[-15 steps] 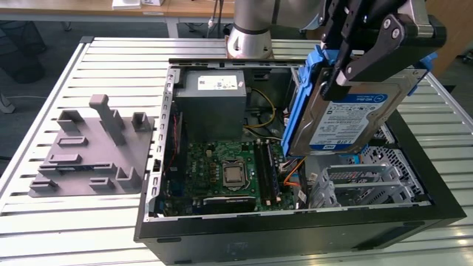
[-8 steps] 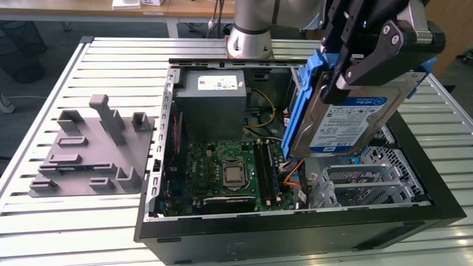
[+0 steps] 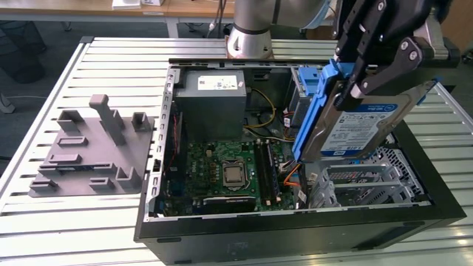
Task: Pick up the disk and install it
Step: 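Insert the disk into the insertion slot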
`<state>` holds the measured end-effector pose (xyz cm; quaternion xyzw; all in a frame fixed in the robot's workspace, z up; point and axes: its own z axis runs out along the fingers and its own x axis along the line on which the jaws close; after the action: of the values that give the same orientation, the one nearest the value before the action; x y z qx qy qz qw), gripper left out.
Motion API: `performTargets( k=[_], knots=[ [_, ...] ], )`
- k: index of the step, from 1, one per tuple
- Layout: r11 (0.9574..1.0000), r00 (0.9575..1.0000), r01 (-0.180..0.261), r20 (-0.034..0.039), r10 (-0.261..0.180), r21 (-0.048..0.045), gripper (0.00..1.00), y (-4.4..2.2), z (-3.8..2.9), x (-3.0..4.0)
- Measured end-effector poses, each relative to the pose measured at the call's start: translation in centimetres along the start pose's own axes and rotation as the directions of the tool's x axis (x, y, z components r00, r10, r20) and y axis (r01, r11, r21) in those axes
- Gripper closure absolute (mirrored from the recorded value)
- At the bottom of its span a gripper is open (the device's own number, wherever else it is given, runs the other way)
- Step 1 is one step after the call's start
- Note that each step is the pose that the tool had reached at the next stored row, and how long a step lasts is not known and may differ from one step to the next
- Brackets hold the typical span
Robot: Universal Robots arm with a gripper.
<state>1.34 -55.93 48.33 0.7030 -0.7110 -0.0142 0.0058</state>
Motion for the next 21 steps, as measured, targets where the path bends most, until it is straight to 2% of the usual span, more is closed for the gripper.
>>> performTargets(
  k=[7,10,21],
  knots=[
    [1.0000,1.0000,0.000,0.0004,0.000,0.0000,0.64,-1.12,1.04,0.86],
    [1.0000,1.0000,0.000,0.0001,0.000,0.0000,0.64,-1.62,1.40,1.00],
    [1.0000,1.0000,0.000,0.0001,0.000,0.0000,0.64,-1.72,1.47,1.00]
  ],
)
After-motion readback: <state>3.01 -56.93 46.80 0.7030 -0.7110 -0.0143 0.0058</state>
